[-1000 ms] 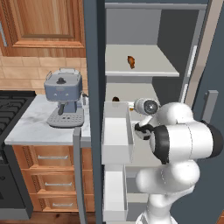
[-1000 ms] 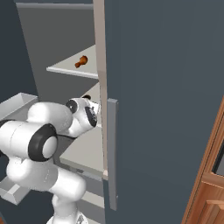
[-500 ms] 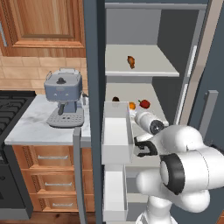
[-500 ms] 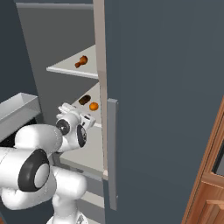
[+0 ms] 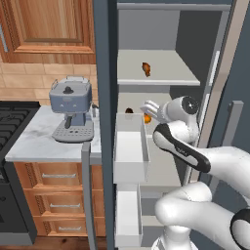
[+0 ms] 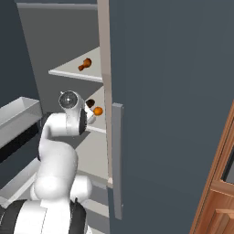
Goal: Take the chicken drumstick and tangerine from the highest rack and move them to the second highest rack where the sweet potato and bell pepper are located, to maximize freezer space. Close the freezer door after rearranging.
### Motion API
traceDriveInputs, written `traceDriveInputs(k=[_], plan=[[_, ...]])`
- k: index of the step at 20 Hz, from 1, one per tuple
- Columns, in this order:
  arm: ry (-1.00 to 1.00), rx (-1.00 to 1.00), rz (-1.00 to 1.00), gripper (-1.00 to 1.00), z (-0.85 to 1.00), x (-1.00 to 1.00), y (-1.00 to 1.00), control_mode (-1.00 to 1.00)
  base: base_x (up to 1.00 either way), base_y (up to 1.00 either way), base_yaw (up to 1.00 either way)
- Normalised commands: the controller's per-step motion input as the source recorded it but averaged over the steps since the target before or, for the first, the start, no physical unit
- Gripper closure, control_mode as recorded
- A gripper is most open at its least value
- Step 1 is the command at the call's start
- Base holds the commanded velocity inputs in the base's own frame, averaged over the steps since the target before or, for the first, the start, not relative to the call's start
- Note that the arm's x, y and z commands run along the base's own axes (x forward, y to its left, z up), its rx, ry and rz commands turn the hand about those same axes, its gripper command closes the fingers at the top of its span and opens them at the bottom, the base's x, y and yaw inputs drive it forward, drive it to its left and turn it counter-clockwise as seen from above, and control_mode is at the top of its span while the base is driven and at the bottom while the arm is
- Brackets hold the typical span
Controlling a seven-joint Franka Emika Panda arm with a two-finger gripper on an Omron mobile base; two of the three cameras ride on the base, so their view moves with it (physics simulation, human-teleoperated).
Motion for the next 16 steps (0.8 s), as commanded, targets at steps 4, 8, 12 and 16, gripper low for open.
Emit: traceDriveInputs(k=[4, 8, 12, 16], plan=[[0.49, 0.00, 0.00, -1.00, 0.60, -0.38, 0.00, -1.00, 0.00, 0.00, 0.00], [0.24, 0.00, 0.00, -1.00, 0.19, -0.65, 0.00, -1.00, 0.00, 0.00, 0.00], [0.07, 0.00, 0.00, -1.00, 0.19, -0.66, 0.00, -1.00, 0.00, 0.00, 0.00], [0.00, -0.01, 0.02, -1.00, 0.40, -0.36, 0.00, -1.00, 0.00, 0.00, 0.00]])
